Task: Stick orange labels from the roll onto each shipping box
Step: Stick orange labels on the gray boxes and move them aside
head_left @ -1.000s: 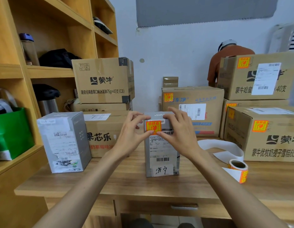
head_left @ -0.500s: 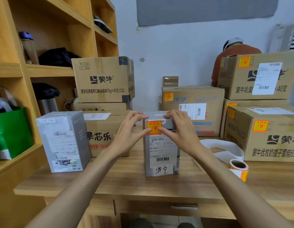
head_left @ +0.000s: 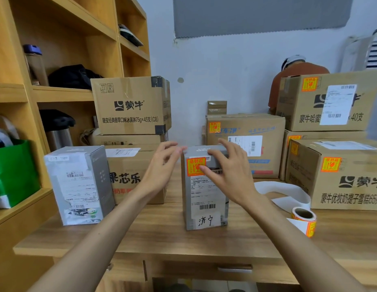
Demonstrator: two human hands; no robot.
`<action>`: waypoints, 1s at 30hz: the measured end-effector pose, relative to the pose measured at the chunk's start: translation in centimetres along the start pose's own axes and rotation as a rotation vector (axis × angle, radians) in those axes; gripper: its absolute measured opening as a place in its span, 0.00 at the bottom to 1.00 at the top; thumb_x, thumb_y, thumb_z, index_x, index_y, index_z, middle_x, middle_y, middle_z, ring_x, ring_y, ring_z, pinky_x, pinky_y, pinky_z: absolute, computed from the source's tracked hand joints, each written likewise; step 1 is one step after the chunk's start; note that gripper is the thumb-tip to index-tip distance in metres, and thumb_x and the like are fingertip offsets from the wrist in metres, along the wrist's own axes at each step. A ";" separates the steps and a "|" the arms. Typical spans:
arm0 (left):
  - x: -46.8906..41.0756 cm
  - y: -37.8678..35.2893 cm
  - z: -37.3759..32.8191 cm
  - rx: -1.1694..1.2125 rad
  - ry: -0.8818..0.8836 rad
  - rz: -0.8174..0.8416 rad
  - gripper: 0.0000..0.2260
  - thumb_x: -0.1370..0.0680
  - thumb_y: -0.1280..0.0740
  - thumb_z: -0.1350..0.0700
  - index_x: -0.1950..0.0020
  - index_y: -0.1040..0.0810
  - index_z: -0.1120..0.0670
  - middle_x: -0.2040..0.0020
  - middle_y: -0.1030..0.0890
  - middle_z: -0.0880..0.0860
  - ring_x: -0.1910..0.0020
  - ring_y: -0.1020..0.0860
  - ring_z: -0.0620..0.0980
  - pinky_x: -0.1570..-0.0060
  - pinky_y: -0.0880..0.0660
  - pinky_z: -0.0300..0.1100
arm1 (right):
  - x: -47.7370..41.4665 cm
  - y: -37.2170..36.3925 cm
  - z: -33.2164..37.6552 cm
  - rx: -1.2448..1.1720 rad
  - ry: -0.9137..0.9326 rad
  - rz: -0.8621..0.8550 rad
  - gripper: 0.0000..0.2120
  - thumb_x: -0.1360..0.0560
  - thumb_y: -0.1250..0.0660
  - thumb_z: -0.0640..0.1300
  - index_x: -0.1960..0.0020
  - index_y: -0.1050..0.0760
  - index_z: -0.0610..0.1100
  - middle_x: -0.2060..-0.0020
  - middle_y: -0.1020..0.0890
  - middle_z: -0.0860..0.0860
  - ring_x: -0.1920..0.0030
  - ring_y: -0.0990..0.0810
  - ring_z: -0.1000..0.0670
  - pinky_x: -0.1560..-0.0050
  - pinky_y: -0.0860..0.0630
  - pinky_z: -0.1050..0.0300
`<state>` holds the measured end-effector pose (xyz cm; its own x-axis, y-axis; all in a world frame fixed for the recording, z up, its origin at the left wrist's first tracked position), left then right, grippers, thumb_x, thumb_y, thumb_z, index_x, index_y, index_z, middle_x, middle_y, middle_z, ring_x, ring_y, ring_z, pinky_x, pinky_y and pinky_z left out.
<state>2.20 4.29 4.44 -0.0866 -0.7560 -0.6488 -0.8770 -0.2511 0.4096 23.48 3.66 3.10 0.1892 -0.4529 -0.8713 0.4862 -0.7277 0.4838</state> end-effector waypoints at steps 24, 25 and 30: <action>-1.1 -2.4 0.8 0.006 -0.020 0.131 0.22 0.23 0.26 0.60 0.30 0.22 0.48 0.46 0.20 0.50 0.51 0.20 0.45 0.51 0.24 0.36 | -0.1 1.3 -3.0 -0.276 -0.190 0.220 0.18 0.24 0.30 0.55 0.38 0.27 0.49 0.41 0.23 0.54 0.50 0.22 0.51 0.46 0.27 0.49; -1.0 -2.6 0.6 0.004 -0.033 0.126 0.22 0.23 0.26 0.61 0.31 0.22 0.49 0.46 0.21 0.50 0.52 0.20 0.45 0.52 0.26 0.33 | -0.1 1.3 -3.6 -0.354 -0.228 0.246 0.19 0.24 0.30 0.54 0.36 0.27 0.50 0.40 0.23 0.55 0.50 0.22 0.52 0.47 0.25 0.50; -0.8 -3.6 -0.1 -0.039 -0.111 0.098 0.21 0.23 0.25 0.59 0.31 0.22 0.49 0.49 0.22 0.49 0.53 0.21 0.43 0.54 0.27 0.30 | 0.2 1.3 -5.2 -0.555 -0.349 0.311 0.21 0.22 0.30 0.51 0.31 0.29 0.54 0.36 0.23 0.56 0.46 0.22 0.59 0.45 0.24 0.59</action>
<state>5.46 5.75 3.52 -0.2248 -0.7072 -0.6704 -0.8427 -0.2043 0.4981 28.56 5.25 3.11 0.1511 -0.8016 -0.5785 0.8333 -0.2115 0.5108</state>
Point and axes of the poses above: each hand's wrist, its own x-axis away from the middle knuckle, its own y-axis out of the back of the hand, z = x × y, the point moved 3 cm from there along -x, towards the middle knuckle
